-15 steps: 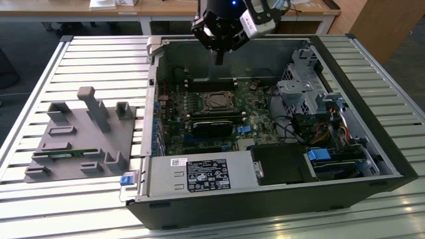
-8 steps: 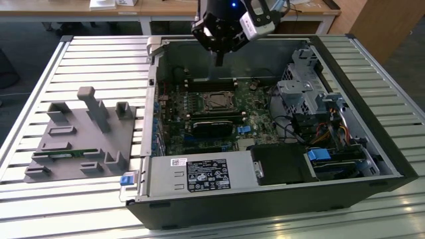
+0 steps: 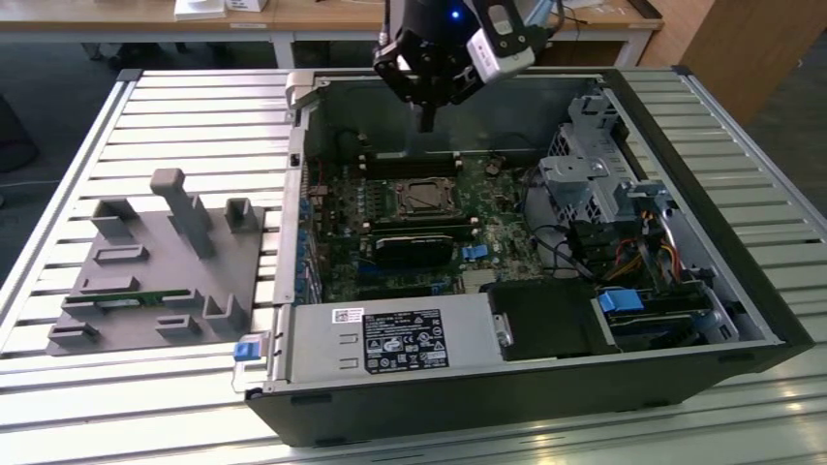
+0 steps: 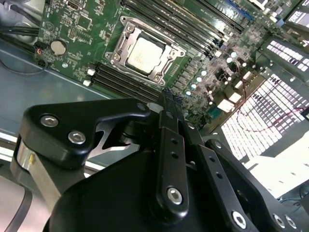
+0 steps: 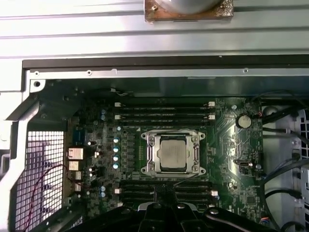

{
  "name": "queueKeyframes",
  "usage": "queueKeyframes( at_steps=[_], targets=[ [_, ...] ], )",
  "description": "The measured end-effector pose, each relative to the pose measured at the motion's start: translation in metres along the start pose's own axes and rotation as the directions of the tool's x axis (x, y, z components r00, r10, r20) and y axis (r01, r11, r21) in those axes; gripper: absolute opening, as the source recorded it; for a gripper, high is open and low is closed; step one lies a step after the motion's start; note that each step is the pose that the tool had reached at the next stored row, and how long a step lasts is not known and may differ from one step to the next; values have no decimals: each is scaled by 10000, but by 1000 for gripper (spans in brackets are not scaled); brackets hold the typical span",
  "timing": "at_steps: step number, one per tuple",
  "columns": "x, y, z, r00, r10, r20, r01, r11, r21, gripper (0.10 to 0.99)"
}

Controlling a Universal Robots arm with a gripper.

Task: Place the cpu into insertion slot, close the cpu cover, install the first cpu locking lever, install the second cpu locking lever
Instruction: 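Install the second cpu locking lever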

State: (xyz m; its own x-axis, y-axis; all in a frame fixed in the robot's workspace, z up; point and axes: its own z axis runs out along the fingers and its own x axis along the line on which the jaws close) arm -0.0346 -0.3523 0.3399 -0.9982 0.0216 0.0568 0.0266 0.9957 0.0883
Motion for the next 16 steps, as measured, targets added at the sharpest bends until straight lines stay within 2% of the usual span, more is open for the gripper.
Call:
queueKeyframes(
  at_steps=[6, 16],
  targets=[
    [-14, -8, 85, 10000, -75, -6, 75, 10000, 2, 106],
    [-18, -13, 117, 10000, -75, -7, 75, 10000, 3, 106]
  ],
)
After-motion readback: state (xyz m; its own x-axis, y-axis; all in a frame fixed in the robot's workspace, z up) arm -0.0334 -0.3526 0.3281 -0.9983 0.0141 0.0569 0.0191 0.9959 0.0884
